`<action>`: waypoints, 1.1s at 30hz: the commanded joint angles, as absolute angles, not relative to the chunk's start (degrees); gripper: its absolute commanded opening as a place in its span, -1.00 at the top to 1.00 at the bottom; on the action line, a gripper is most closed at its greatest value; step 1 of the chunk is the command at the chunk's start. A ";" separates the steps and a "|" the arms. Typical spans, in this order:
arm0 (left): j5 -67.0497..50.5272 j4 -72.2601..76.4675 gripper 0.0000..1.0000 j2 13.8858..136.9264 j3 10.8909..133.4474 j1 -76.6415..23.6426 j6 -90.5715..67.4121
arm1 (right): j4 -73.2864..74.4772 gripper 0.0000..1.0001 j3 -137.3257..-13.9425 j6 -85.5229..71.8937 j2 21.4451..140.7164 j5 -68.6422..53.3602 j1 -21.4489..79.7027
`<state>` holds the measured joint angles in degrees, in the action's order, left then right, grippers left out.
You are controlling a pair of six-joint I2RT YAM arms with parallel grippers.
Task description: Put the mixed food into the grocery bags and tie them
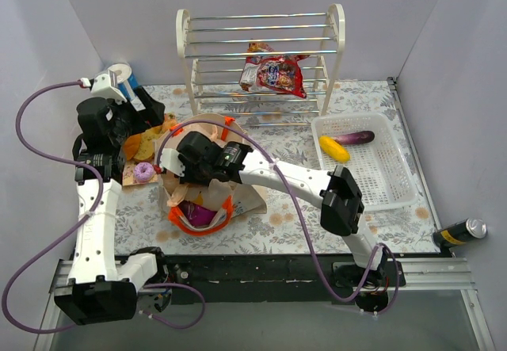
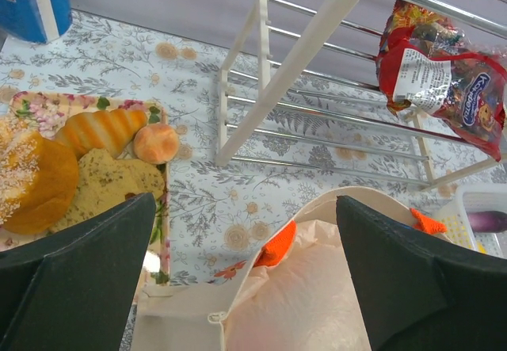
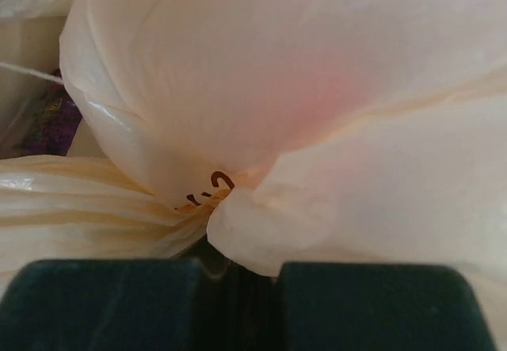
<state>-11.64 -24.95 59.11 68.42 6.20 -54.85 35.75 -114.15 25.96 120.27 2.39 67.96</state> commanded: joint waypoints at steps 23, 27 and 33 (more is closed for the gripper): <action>-11.51 -21.98 -0.96 60.12 72.60 -2.90 -52.73 | 13.93 -0.65 -86.95 1.78 85.27 -22.93 49.68; -12.21 -22.15 -0.96 60.38 73.82 -2.90 -54.75 | 9.93 -0.68 -77.09 -7.27 77.89 -20.15 38.08; -14.50 -21.54 -0.96 58.36 74.44 -2.90 -55.98 | 11.25 -0.69 -64.97 -11.07 65.50 -7.14 23.57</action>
<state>-12.62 -23.22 61.17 72.16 -2.81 -54.83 13.85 -70.15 -5.91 74.43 -15.16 27.64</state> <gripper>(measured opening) 0.981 0.842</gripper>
